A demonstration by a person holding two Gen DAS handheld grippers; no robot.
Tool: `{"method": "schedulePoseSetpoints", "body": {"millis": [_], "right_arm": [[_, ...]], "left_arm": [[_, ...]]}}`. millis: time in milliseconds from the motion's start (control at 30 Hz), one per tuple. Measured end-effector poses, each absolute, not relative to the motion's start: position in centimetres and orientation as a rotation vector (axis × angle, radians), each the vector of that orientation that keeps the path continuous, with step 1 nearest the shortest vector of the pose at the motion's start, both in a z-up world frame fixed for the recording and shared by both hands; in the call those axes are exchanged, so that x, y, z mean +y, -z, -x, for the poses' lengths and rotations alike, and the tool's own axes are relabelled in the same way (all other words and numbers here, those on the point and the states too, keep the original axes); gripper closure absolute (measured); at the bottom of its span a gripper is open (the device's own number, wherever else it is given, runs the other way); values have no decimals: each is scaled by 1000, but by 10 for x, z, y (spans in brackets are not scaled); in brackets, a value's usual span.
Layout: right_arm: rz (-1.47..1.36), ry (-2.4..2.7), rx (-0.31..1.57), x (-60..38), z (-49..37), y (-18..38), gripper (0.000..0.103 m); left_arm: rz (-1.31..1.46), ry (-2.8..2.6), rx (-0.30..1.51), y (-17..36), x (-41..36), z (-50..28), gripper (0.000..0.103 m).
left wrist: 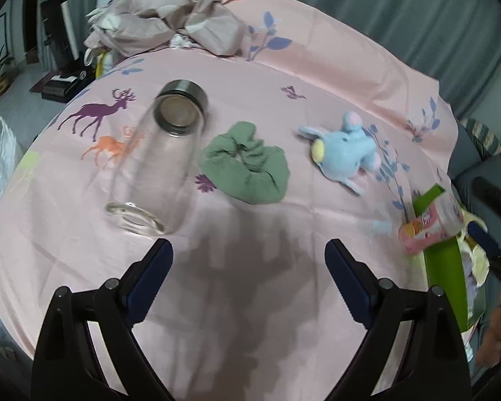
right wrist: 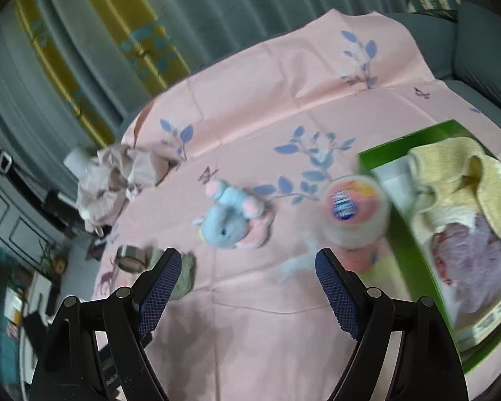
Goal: Organize soft objects
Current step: 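Move the right tool to the blue plush mouse and grasp it, then lift the blue plush mouse with the right tool toward the green box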
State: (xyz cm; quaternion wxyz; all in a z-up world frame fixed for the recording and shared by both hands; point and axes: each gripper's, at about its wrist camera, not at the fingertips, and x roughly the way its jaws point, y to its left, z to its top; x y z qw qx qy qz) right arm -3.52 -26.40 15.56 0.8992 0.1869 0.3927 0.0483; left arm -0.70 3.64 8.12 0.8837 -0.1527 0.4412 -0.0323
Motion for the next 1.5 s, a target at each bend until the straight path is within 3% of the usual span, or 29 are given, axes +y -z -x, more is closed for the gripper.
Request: {"method": "schedulePoseSetpoints", "body": {"millis": [233,300,400,633,767,1200,1500], "right_arm": [[-372,-74,888,-219,-10,-132,20],[-376,-120,914,-210,-29,-127,28],[-449,-75,914,-208,-57,-117,32],[-422,-8,988,-197,-104,-72,60],[-344,-42,924,-190,-96,-76,85],[-356,-319,981,-188,-19,-131,87],[-271,-386,1118,-181,18,-105,87]], "left_arm": [[367,40,925,-82,54,3,11],[416,55,935,-81,61,1,11],[448,82,929,-84,65,0,11],[416,52,949,-78,66,-8,11],[428,55,950,-79,69,-8,11],[433,85,939,-82,62,-4,11],[436,106,952,-82,57,2,11]]}}
